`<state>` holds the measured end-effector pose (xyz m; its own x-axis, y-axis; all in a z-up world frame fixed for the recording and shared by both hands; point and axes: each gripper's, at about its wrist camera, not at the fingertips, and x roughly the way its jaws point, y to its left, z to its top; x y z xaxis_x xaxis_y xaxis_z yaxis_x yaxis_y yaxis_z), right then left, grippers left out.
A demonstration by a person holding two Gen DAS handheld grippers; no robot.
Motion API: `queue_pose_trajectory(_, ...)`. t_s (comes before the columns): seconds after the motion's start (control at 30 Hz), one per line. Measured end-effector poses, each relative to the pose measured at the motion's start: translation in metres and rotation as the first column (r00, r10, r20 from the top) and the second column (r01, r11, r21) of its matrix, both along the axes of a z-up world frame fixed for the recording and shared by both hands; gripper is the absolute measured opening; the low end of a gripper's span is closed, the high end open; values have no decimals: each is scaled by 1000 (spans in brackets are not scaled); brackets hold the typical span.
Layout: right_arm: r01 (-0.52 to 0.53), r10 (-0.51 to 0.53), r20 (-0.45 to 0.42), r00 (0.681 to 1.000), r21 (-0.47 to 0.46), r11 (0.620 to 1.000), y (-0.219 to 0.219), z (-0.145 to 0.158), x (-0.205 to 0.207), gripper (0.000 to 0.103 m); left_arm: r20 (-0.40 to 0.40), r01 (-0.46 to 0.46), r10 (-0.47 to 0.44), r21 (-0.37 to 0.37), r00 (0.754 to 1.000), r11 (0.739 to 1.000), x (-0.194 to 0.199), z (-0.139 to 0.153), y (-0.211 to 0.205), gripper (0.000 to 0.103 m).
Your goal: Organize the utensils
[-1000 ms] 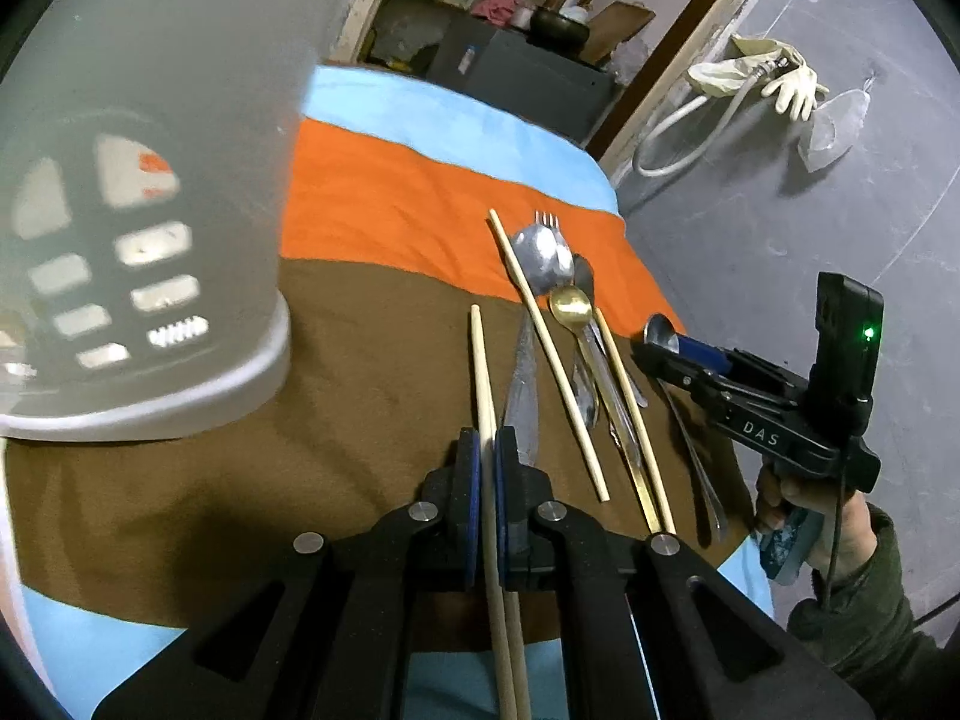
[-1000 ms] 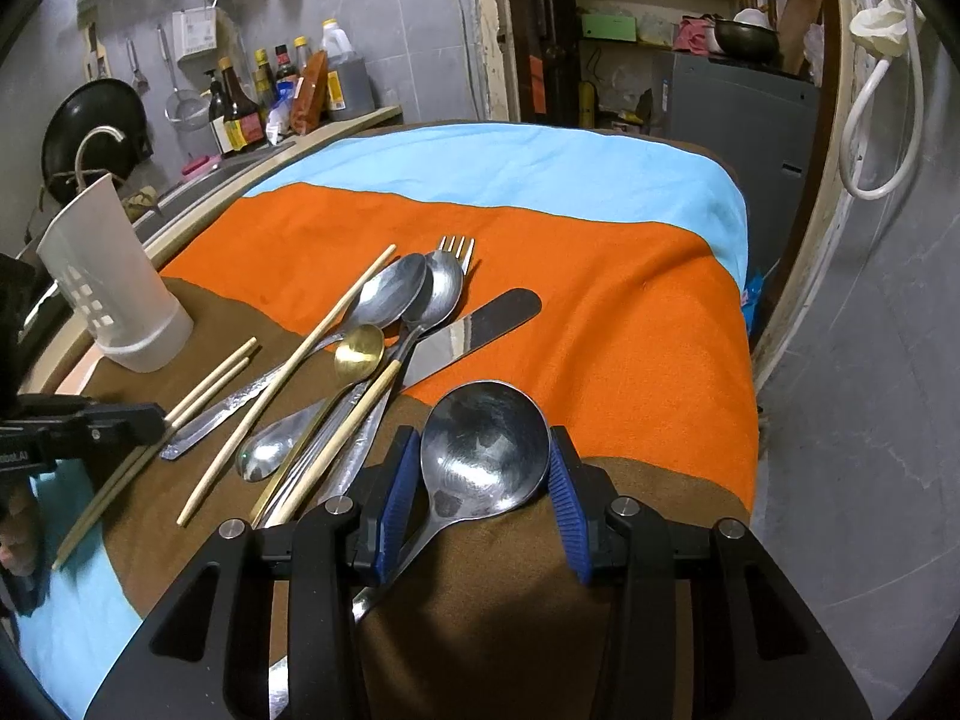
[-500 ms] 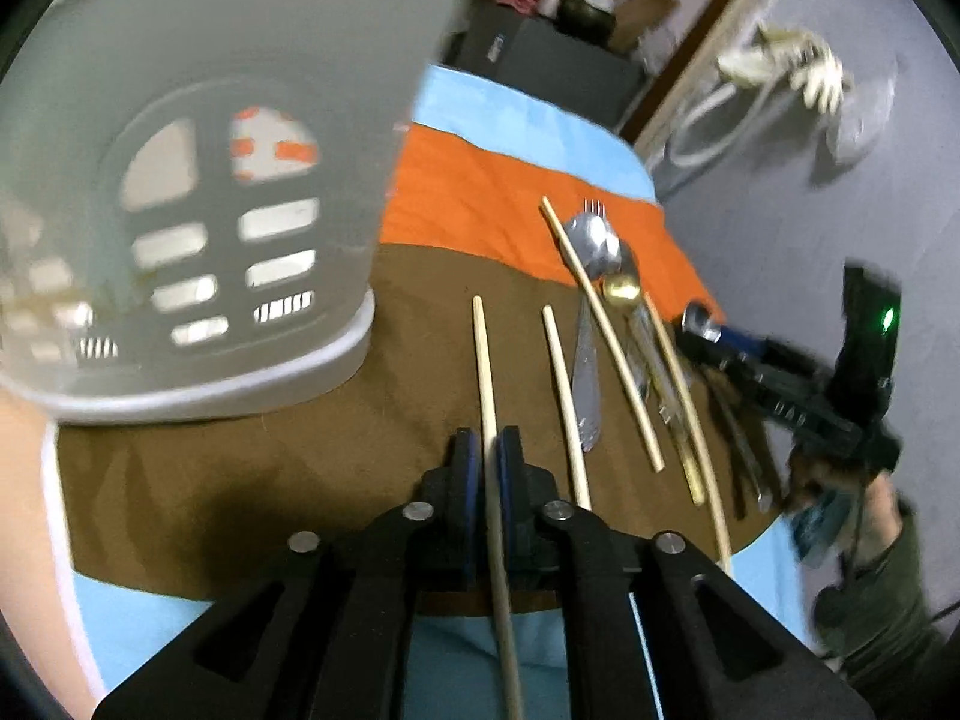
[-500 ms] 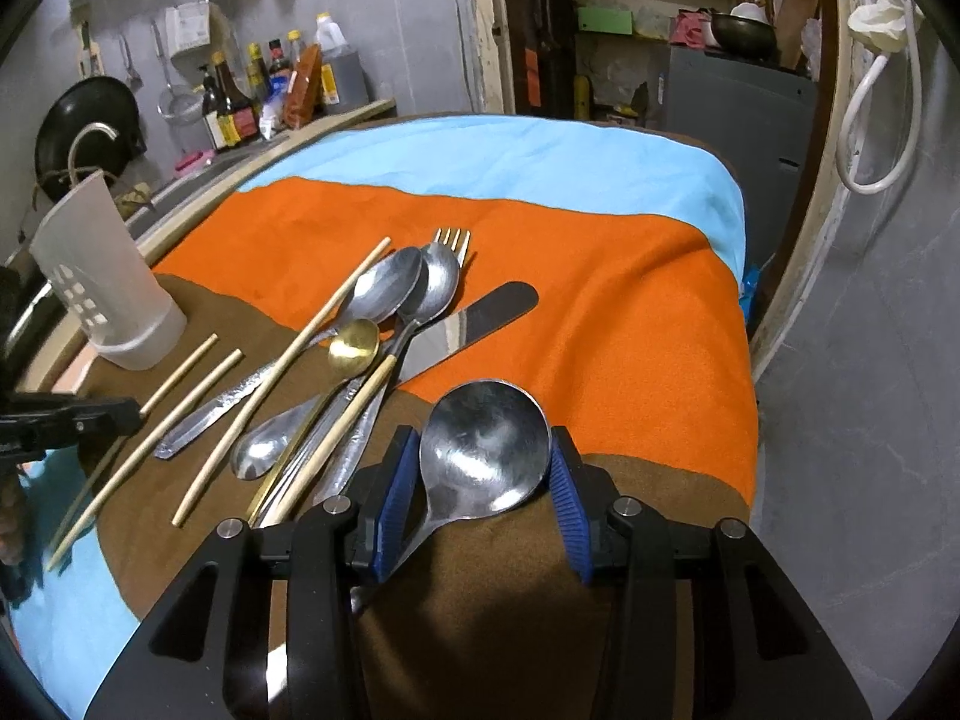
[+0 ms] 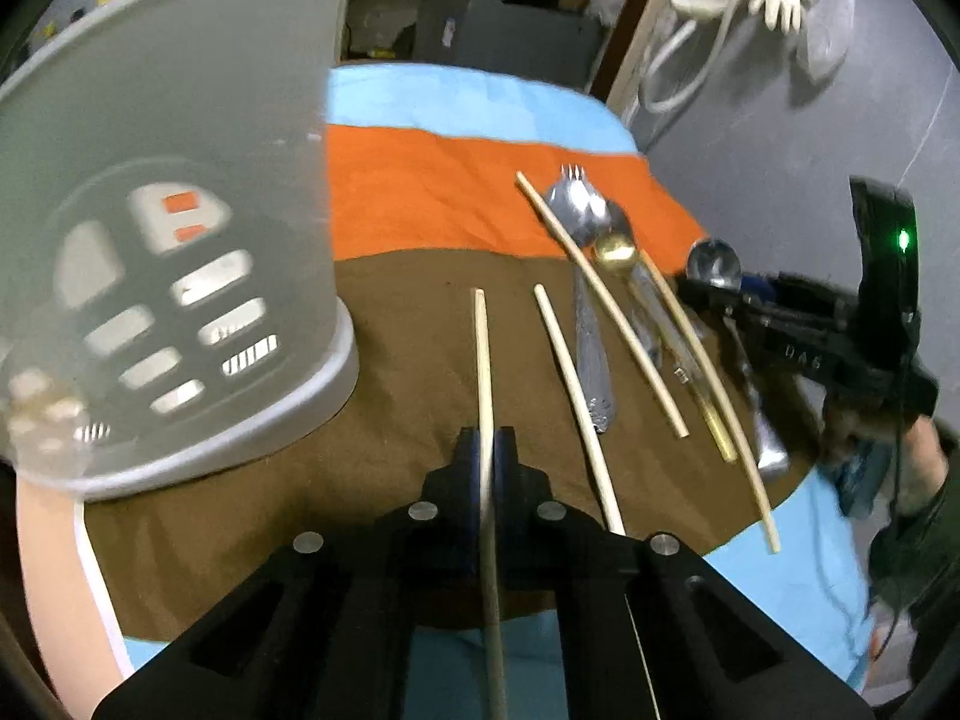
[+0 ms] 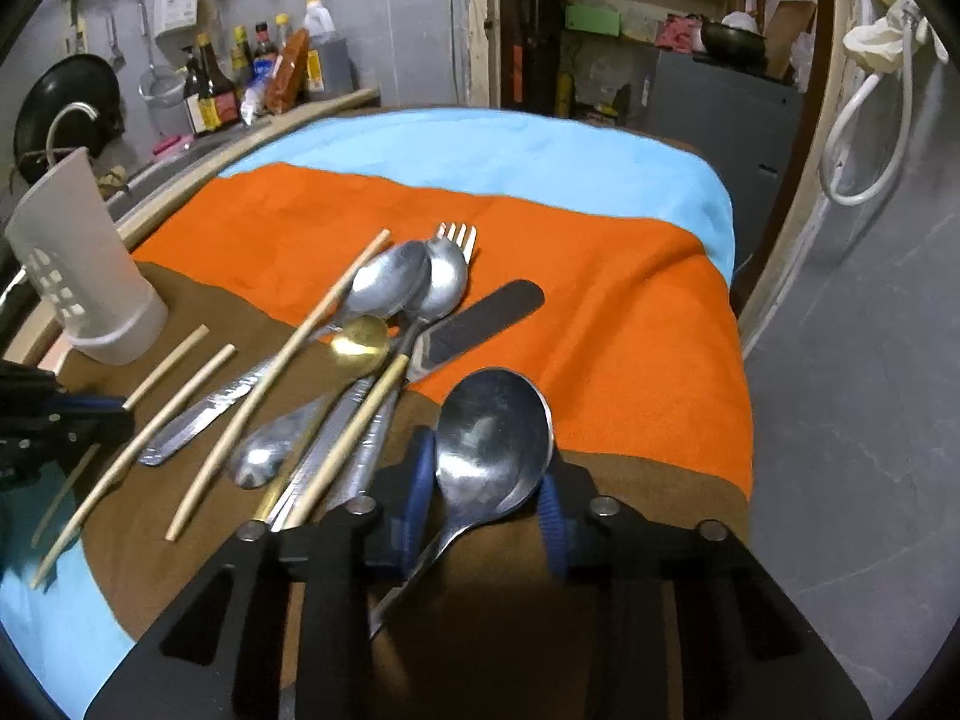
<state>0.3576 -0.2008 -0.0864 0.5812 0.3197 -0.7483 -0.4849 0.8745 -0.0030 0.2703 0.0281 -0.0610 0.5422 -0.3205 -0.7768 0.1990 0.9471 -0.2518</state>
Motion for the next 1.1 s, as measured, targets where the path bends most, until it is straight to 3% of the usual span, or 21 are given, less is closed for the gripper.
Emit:
queue_pose_trajectory(0.1,10,-13,75,997,34,999,-4,11,-17,14,125,-12,21,-76,992,997,-22,19,9,2)
queue_pose_trajectory(0.23,11,-23,138,990,83,996,-4,23,-35,11,260,-17,51,-131,964,991,-50,39,17,2)
queue_pose_trajectory(0.4,-2,-28,208,978,139,990,1,38,-54,7,312,-28,94,-209,945,977,-64,47,31,2)
queue_pose_trajectory(0.63,-85,8,355,935,202,976,28,79,-83,6,436,-63,179,-268,882,961,-80,80,63,2)
queue_pose_trajectory(0.7,-120,18,380,925,246,962,36,92,-84,6,470,-68,205,-291,858,954,-79,90,74,2)
queue_pose_trajectory(0.87,-220,41,477,878,325,920,70,130,-83,6,563,-114,299,-339,770,934,-71,120,114,2)
queue_pose_trajectory(1.1,-326,40,612,790,363,873,138,166,-75,6,666,-181,418,-397,618,900,-52,137,178,2)
